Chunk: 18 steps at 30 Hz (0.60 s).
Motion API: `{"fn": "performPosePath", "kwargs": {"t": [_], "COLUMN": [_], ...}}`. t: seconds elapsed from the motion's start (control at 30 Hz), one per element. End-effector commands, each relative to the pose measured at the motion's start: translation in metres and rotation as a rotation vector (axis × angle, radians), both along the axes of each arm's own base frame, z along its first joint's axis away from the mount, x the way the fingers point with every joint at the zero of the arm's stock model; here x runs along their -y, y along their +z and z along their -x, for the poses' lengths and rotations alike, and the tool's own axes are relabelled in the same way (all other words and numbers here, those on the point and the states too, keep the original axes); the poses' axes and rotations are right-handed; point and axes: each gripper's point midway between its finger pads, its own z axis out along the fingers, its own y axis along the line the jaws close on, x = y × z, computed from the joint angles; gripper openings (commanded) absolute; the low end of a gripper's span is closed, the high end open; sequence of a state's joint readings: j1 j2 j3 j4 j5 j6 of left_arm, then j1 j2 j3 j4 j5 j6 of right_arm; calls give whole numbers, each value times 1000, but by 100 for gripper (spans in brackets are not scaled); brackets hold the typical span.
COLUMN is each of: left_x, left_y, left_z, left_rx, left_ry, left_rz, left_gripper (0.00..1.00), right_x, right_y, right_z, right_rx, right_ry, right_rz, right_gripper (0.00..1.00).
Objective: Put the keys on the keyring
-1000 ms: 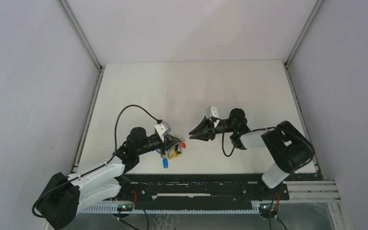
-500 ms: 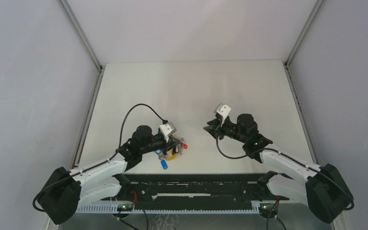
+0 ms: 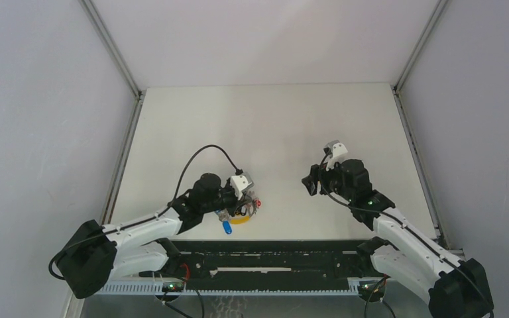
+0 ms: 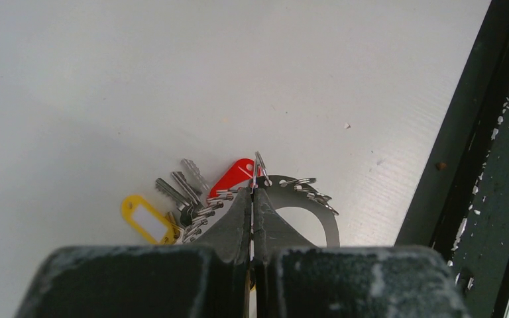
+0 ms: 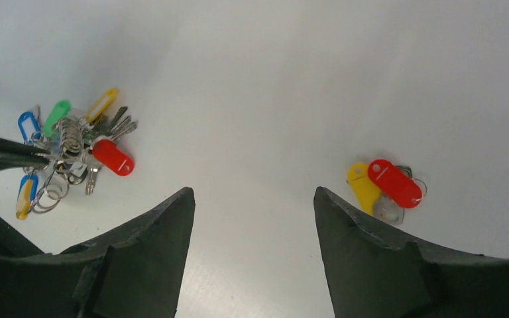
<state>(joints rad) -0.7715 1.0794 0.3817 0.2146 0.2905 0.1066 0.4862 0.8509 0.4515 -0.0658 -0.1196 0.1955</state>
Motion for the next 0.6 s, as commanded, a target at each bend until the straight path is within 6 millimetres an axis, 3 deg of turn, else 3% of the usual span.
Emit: {"fn": "performPosePath", "kwargs": {"t": [0.0,0.27,0.4,0.47,0.57], "left_x": [14,21,22,23,23], "left_y": [26,26,27,28,28], "left_z": [-11,-6,-4,-3,-2], "left_rx": [74,54,46,41,31], "left_ry": [-19,-62,-67,-74,-77], "left_rz": [47,63,66,68,59], "left_gripper": [0,0,0,0,0], "right_x": [6,-56,-94,-110,-126], "right_y": [-5,0,5,1,-4], "right_z": [2,25,47,59,62], "right_rx": [-90,10,111,173,236], "right_ry": [-34,387,657,799,884], "right_rz": [-65,-76,-100,-87,-92], "right_gripper": [66,65,66,64,63]}}
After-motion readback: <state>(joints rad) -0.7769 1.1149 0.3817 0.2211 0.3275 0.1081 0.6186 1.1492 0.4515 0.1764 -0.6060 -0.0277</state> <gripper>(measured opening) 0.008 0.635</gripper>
